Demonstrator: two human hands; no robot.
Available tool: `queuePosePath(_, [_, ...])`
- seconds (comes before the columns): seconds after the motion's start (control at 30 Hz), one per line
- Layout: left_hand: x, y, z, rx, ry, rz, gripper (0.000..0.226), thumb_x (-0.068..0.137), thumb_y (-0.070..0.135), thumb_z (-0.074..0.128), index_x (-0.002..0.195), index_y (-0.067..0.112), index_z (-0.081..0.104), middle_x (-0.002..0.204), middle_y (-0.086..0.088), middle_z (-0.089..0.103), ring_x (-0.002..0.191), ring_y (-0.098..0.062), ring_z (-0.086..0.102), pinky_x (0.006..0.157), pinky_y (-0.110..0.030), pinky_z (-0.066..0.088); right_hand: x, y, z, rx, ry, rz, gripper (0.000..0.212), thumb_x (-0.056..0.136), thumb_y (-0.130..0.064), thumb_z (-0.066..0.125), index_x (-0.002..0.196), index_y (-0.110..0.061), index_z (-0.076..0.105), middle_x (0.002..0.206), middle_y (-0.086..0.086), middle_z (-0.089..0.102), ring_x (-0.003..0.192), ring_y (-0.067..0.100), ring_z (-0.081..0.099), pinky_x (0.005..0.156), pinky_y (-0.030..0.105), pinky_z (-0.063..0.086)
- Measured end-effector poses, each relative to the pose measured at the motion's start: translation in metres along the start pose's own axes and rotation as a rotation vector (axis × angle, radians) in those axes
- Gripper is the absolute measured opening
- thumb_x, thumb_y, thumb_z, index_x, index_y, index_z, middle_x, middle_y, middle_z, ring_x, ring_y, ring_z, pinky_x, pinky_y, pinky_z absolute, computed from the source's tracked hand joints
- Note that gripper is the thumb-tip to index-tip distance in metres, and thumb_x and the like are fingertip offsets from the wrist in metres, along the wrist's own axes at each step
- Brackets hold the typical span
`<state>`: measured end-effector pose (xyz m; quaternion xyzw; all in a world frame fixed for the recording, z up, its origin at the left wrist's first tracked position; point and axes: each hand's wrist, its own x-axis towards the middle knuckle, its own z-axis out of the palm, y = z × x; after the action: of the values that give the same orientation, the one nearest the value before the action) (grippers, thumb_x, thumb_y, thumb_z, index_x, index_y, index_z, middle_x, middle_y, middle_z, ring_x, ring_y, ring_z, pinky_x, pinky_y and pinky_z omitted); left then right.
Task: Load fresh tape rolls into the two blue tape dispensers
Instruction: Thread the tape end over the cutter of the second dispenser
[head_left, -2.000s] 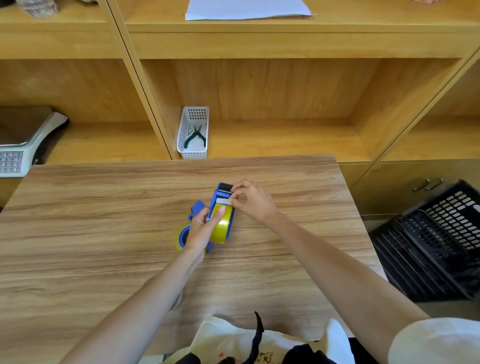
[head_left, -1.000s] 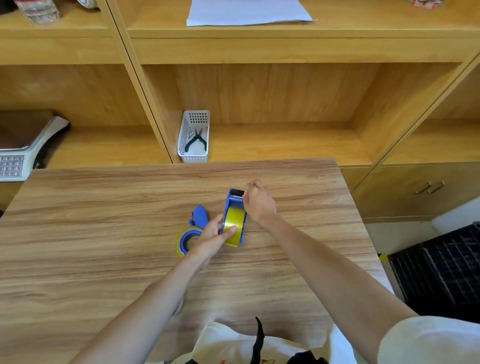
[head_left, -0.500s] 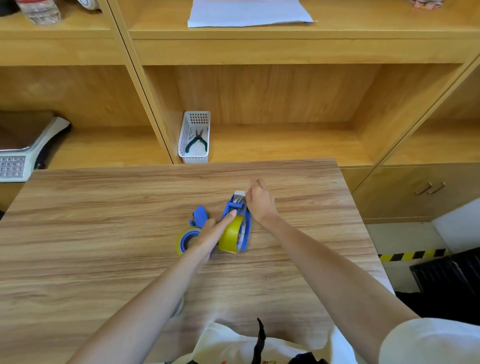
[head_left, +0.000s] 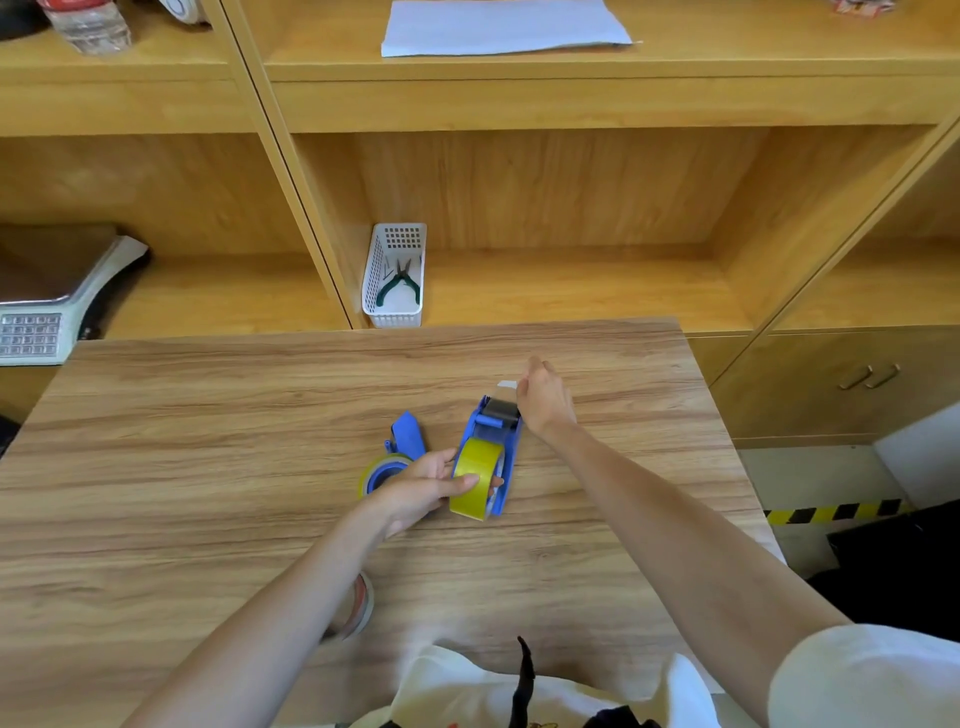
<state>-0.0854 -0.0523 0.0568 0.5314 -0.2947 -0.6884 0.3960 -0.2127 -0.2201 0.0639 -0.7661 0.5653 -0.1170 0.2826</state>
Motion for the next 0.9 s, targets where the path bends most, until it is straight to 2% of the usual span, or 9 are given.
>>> queuePosePath(0.1, [-0.003,-0.001,-0.004,-0.021,-0.013,-0.012,0.044,0.087,0.012,0.068,0.128,0.010,0.053,0.117,-0.015,0.072,0.109,-0.023,0.068,0.096,-0.035,0.053,0.000,0.004,-0.001,0.020,-0.005,0.004,0.010,0.098,-0.007,0.036,0.095,-0.006,0.046,0.107,0.020,0.059,0.089,0.038,0.058,0.066,0.038,0.038])
queuePosePath(0.23, [-0.007,0.006,0.000,-0.038,0.040,-0.068,0.036,0.094,0.014,0.060,0.129,0.010,0.054,0.111,-0.014,0.073,0.104,-0.020,0.070,0.096,-0.033,0.052,0.002,0.008,0.000,0.028,-0.016,0.026,0.012,0.099,-0.007,0.036,0.101,-0.004,0.048,0.102,0.020,0.060,0.080,0.033,0.053,0.063,0.036,0.037])
queuePosePath(0.3, [-0.005,0.009,0.004,-0.036,0.094,-0.113,0.030,0.094,0.028,0.062,0.121,0.015,0.059,0.106,-0.010,0.075,0.098,-0.016,0.072,0.089,-0.028,0.054,0.003,0.008,-0.001,0.038,-0.026,0.028,0.012,0.100,-0.007,0.036,0.100,-0.004,0.048,0.098,0.018,0.060,0.078,0.031,0.052,0.060,0.033,0.036])
queuePosePath(0.4, [0.000,0.005,0.007,0.064,0.199,-0.160,0.070,0.072,0.070,0.069,0.122,0.022,0.064,0.111,-0.004,0.075,0.108,-0.020,0.069,0.106,-0.042,0.045,0.004,0.006,-0.002,0.087,-0.052,0.052,0.011,0.099,-0.010,0.038,0.097,-0.008,0.048,0.090,0.011,0.058,0.074,0.024,0.051,0.051,0.029,0.033])
queuePosePath(0.53, [0.015,-0.015,-0.005,0.098,0.380,-0.146,0.093,0.050,0.092,0.063,0.122,0.033,0.064,0.126,0.001,0.067,0.119,-0.021,0.061,0.109,-0.047,0.042,0.010,0.011,0.001,0.218,-0.109,0.151,0.010,0.095,-0.013,0.046,0.090,-0.012,0.055,0.087,0.011,0.066,0.081,0.027,0.063,0.068,0.036,0.051])
queuePosePath(0.63, [0.005,-0.006,0.006,0.114,0.427,-0.077,0.081,0.067,0.079,0.067,0.121,0.018,0.063,0.110,-0.008,0.072,0.102,-0.021,0.069,0.091,-0.034,0.054,0.016,0.019,0.002,0.456,-0.189,0.327,0.011,0.090,-0.010,0.057,0.083,-0.006,0.064,0.080,0.012,0.068,0.068,0.021,0.067,0.080,0.040,0.060])
queuePosePath(0.7, [0.000,0.000,0.011,0.121,0.412,0.014,0.052,0.082,0.059,0.067,0.105,0.013,0.065,0.080,-0.008,0.072,0.074,-0.015,0.069,0.065,-0.023,0.054,0.014,0.021,0.000,0.628,-0.228,0.455,0.011,0.087,-0.006,0.064,0.076,-0.003,0.064,0.073,0.013,0.067,0.058,0.017,0.066,0.072,0.033,0.062])
queuePosePath(0.73, [-0.001,0.003,0.012,0.132,0.408,0.043,0.041,0.085,0.053,0.067,0.099,0.015,0.065,0.074,-0.006,0.069,0.067,-0.013,0.067,0.059,-0.022,0.052,0.012,0.022,-0.002,0.689,-0.250,0.504,0.013,0.087,-0.004,0.065,0.074,-0.003,0.062,0.069,0.012,0.066,0.055,0.015,0.065,0.067,0.028,0.062])
queuePosePath(0.9, [-0.005,0.012,0.014,0.179,0.408,0.097,0.032,0.087,0.048,0.067,0.091,0.016,0.063,0.067,-0.002,0.064,0.061,-0.010,0.063,0.057,-0.019,0.050,0.009,0.022,-0.012,0.727,-0.402,0.642,0.007,0.087,-0.003,0.067,0.082,-0.002,0.063,0.073,0.011,0.067,0.062,0.012,0.064,0.071,0.025,0.059])
